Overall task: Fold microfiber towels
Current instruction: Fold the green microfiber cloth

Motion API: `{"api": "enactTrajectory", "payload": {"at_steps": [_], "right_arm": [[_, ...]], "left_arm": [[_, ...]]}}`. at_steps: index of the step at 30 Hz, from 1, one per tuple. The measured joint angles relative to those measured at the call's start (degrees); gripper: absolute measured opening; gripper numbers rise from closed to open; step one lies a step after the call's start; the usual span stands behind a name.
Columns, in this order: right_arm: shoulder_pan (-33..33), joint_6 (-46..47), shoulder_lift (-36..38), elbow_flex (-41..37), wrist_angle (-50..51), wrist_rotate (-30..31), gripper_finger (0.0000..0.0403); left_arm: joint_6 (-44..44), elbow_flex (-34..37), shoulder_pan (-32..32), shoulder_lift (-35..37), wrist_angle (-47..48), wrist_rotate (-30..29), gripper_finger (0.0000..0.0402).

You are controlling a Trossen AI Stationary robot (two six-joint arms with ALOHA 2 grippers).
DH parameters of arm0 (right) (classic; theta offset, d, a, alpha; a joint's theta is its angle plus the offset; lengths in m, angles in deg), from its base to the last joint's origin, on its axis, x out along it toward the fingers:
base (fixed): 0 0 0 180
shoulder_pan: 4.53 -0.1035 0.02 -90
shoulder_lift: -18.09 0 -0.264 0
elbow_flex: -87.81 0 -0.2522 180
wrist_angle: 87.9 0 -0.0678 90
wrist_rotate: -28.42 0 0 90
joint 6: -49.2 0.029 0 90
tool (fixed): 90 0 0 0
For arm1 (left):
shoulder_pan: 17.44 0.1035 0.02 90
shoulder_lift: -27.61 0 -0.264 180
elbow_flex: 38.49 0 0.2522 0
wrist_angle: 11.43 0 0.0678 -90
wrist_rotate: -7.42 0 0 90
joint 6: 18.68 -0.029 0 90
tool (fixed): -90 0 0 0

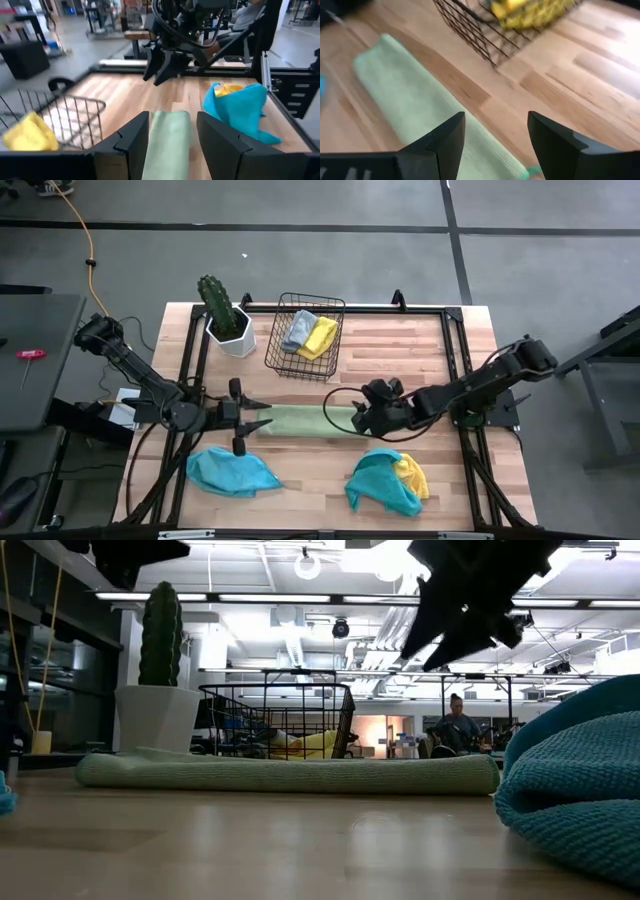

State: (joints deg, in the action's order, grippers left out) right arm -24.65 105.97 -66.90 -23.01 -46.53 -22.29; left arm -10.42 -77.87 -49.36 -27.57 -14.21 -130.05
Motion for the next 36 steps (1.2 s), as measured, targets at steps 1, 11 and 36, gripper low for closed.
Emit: {"api": "enactTrajectory", "payload": {"at_steps": [1, 11, 36], "right_arm": [[0.14, 1.11, -0.1, 0.0, 1.2, -0.31, 0.0208], [0.25, 2.48, -0.1, 0.0, 1.49, -1.31, 0.0208], [0.11, 10.35, -0.18, 0.0, 8.63, -7.69, 0.0208]], "left_arm": [[2.11, 0.0, 0.0, 0.0, 1.38, 0.61, 0.0156], [44.84, -0.02, 10.53, 1.22, 39.33, 13.43, 0.0156], [60.55, 0.02, 15.57, -10.5, 52.43, 29.15, 0.0059]]}}
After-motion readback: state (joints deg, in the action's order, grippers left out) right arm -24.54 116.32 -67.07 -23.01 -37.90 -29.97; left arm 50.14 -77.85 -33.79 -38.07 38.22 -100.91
